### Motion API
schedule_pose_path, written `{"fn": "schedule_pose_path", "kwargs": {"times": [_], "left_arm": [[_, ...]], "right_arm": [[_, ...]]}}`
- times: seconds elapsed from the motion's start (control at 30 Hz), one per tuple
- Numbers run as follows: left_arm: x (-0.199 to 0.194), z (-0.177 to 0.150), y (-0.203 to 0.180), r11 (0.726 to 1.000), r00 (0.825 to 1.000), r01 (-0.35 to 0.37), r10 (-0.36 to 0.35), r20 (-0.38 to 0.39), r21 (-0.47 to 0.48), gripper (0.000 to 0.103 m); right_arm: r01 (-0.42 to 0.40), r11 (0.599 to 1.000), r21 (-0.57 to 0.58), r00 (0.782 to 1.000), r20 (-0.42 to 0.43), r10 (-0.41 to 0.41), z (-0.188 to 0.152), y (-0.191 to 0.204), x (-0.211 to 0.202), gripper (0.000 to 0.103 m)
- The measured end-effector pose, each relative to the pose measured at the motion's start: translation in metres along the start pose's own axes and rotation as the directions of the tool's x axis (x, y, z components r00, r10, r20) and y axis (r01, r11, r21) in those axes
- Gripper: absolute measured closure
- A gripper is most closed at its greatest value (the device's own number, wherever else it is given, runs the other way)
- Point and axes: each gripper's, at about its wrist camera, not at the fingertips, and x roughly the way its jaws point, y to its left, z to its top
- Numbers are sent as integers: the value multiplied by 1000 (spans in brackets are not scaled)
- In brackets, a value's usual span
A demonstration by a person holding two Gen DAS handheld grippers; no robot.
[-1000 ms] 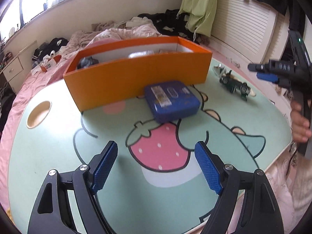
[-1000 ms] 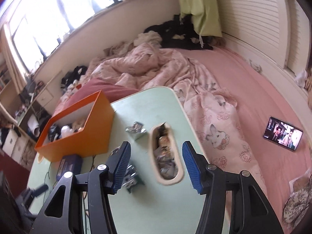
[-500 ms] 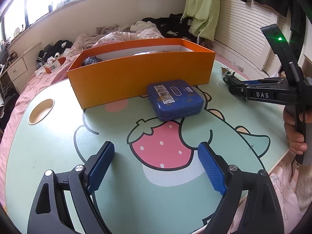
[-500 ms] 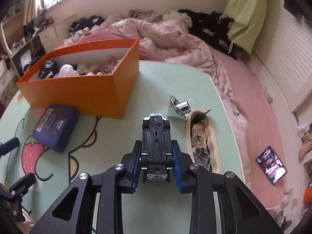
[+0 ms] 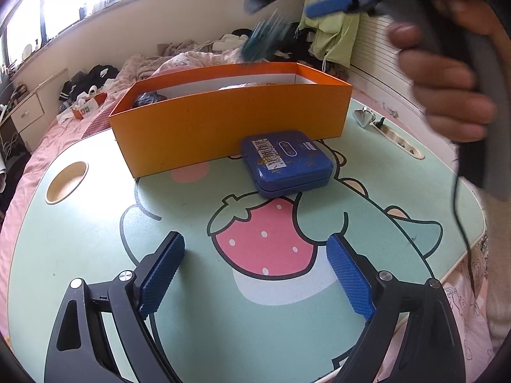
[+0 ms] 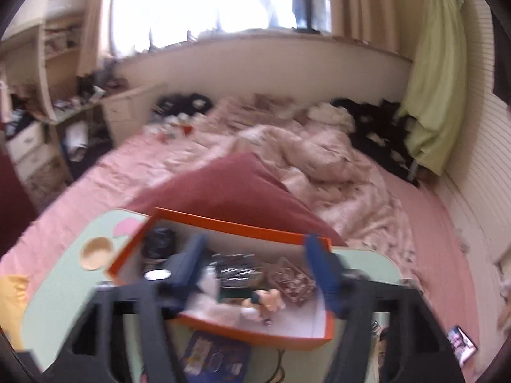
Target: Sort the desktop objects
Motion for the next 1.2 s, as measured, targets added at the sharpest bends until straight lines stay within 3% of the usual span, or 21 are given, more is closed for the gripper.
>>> {"fn": "schedule_pose_path", "kwargs": {"times": [0.13, 0.2, 0.3, 0.4, 0.63, 0.8, 0.87, 0.93, 0.97, 1.2], "left_arm": [[0, 0, 0, 1000, 1000, 1, -1, 0, 2, 13], [1, 0, -1, 1000, 1000, 0, 0, 0, 3, 13], [1, -1, -1, 1000, 1000, 13, -13, 0, 20, 13], [1, -1, -2, 1000, 1000, 14, -14, 0, 21, 13], [2, -1, 2, 1000, 1000, 7, -7, -1, 18, 11], [1, -2, 4, 1000, 1000, -6, 6, 0, 9, 11], [1, -2, 5, 1000, 1000, -11, 11, 1, 3, 11], [1, -2, 5, 1000, 1000, -15, 15, 1, 3, 11], [1, -2, 4, 1000, 1000, -17, 17, 0, 4, 11], [3, -1, 2, 1000, 1000, -17, 17, 1, 4, 11]], "right_arm": [[-51, 997, 55, 999, -18, 52, -25, -18, 3, 30], [-55, 990, 127, 999, 4, 55, -35, -50, -7, 30], [-17, 949, 315, 1000, 19, 11, -51, -117, -29, 30], [7, 933, 360, 1000, -10, -4, -74, -143, -49, 30], [6, 970, 242, 986, -160, 33, -141, -99, -64, 30], [-4, 985, 171, 984, -175, 34, -159, -63, -59, 29], [18, 990, 140, 983, -182, 8, -163, -52, -53, 20], [50, 991, 125, 983, -181, -26, -170, -47, -46, 2], [77, 991, 113, 982, -181, -56, -173, -44, -45, 0], [61, 992, 112, 986, -164, -42, -170, -47, -46, 0]]}}
